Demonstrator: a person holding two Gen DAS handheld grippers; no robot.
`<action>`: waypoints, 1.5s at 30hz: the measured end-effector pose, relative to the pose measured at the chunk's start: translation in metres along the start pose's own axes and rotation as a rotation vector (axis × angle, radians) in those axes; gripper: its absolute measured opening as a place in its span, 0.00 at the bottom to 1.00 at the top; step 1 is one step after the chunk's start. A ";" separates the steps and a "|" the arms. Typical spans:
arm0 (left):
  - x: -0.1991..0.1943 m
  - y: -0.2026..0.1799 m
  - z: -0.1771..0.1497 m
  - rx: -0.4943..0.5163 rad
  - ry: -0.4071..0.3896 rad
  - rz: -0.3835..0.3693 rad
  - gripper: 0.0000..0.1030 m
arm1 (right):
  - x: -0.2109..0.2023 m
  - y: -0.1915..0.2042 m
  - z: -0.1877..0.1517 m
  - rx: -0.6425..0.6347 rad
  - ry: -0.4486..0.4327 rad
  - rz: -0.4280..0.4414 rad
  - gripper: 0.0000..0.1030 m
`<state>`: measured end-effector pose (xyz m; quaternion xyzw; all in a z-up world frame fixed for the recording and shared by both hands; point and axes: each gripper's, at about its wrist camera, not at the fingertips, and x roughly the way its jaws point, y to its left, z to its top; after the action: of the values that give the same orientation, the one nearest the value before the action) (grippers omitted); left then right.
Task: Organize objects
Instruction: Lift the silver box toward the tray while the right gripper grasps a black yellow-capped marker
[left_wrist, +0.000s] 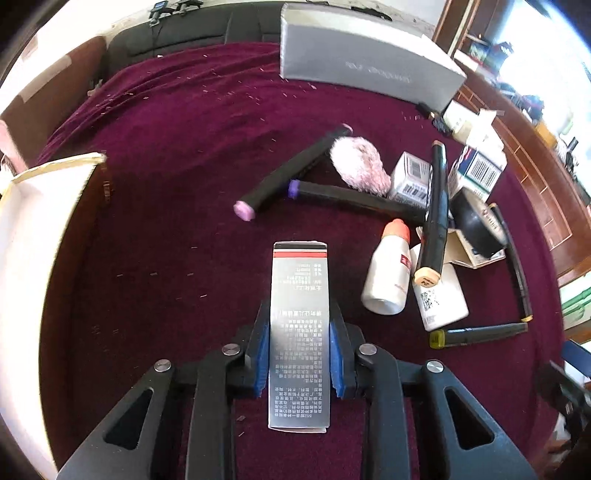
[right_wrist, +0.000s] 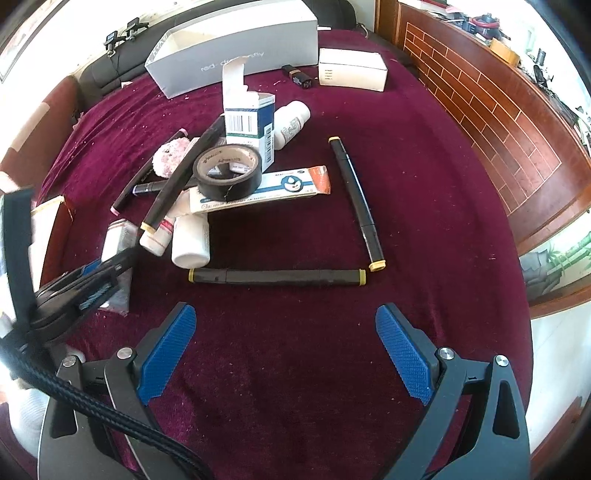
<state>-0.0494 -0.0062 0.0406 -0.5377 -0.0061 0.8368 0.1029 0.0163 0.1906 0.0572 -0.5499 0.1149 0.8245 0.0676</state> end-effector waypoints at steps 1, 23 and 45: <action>-0.008 0.005 -0.001 -0.012 -0.009 -0.014 0.22 | 0.000 -0.001 0.001 0.002 0.001 0.002 0.96; -0.134 0.116 -0.060 -0.156 -0.156 -0.080 0.22 | 0.027 0.072 0.109 0.029 0.093 0.394 0.69; -0.109 0.211 -0.039 -0.130 -0.083 -0.186 0.22 | 0.075 0.070 0.113 0.192 0.153 0.077 0.12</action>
<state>-0.0060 -0.2363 0.0965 -0.5053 -0.1146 0.8430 0.1446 -0.1296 0.1517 0.0379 -0.5974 0.2192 0.7673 0.0793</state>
